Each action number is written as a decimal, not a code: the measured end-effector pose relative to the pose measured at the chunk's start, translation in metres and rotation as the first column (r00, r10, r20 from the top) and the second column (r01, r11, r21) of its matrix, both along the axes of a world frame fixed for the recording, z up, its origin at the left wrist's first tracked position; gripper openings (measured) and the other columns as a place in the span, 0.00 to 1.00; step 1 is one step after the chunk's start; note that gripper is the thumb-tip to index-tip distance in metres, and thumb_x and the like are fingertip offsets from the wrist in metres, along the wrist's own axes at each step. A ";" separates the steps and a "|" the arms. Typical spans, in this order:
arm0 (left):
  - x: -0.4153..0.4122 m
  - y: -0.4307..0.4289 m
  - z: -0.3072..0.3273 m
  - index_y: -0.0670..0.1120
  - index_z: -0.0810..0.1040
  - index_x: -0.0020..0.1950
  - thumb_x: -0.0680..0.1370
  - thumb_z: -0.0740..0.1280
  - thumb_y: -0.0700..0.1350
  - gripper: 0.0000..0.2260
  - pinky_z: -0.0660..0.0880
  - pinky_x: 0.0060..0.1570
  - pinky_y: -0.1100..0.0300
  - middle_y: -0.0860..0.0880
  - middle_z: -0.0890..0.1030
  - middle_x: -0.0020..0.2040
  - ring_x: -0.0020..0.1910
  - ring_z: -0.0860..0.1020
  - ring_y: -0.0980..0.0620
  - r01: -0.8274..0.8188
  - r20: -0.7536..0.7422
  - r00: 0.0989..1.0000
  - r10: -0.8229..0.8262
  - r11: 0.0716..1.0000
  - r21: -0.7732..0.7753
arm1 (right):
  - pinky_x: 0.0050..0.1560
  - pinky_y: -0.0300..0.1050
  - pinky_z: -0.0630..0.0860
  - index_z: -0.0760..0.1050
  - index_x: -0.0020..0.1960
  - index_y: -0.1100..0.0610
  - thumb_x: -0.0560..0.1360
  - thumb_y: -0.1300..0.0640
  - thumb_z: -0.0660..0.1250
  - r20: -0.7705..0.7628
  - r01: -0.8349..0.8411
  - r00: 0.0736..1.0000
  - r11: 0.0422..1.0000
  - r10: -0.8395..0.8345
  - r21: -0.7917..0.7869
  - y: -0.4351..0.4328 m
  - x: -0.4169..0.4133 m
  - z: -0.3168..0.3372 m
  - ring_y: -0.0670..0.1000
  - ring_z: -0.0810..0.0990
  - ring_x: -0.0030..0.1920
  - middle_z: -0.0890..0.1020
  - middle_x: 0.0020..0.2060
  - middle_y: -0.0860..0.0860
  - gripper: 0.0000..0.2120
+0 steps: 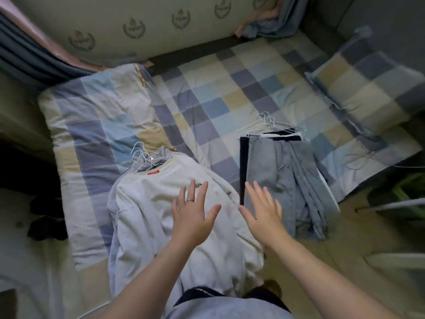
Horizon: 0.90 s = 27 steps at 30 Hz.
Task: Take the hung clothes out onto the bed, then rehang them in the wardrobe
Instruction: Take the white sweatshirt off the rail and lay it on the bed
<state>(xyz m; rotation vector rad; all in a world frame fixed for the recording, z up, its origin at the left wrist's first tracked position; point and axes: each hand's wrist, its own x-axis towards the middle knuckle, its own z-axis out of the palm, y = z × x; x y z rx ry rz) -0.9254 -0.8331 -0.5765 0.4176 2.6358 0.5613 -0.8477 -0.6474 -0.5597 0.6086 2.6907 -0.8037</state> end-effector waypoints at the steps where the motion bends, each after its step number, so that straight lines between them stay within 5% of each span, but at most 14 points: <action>1: 0.009 0.017 0.007 0.60 0.48 0.80 0.80 0.54 0.65 0.31 0.47 0.76 0.44 0.52 0.44 0.82 0.80 0.42 0.47 0.039 -0.010 0.999 -0.039 0.999 -0.003 | 0.75 0.55 0.39 0.42 0.78 0.39 0.81 0.39 0.52 -0.011 0.017 1.000 1.000 -0.017 0.008 0.016 0.014 0.007 0.46 0.39 0.78 0.43 0.79 0.41 0.30; 9: 0.112 0.177 0.041 0.62 0.43 0.80 0.79 0.48 0.69 0.31 0.43 0.76 0.45 0.53 0.41 0.81 0.80 0.39 0.48 0.309 -0.053 0.949 -0.309 0.951 -0.016 | 0.75 0.59 0.41 0.43 0.79 0.39 0.76 0.35 0.47 -0.103 0.223 0.971 0.974 -0.218 0.037 0.166 0.176 0.038 0.47 0.39 0.78 0.43 0.78 0.40 0.33; 14: 0.180 0.295 0.055 0.62 0.41 0.80 0.80 0.48 0.68 0.31 0.40 0.77 0.44 0.53 0.40 0.81 0.79 0.37 0.49 0.507 -0.098 0.857 -0.505 0.862 -0.008 | 0.75 0.61 0.44 0.44 0.78 0.39 0.80 0.39 0.54 -0.125 0.411 0.907 0.910 -0.403 0.047 0.250 0.282 0.056 0.48 0.39 0.78 0.44 0.79 0.40 0.31; 20: 0.258 0.425 0.075 0.64 0.38 0.78 0.69 0.32 0.77 0.39 0.37 0.76 0.43 0.53 0.38 0.81 0.79 0.36 0.48 0.779 -0.165 0.620 -0.767 0.627 0.008 | 0.76 0.60 0.45 0.40 0.78 0.38 0.80 0.37 0.52 -0.160 0.660 0.749 0.744 -0.643 0.106 0.317 0.396 0.072 0.50 0.40 0.78 0.43 0.78 0.41 0.31; 27: 0.361 0.554 0.087 0.62 0.40 0.79 0.77 0.43 0.72 0.33 0.36 0.74 0.45 0.53 0.41 0.81 0.79 0.37 0.49 0.965 -0.243 0.250 -0.937 0.261 -0.011 | 0.77 0.58 0.41 0.40 0.78 0.39 0.79 0.36 0.49 -0.200 0.876 0.483 0.466 -0.853 0.126 0.353 0.509 0.081 0.47 0.37 0.78 0.42 0.78 0.41 0.31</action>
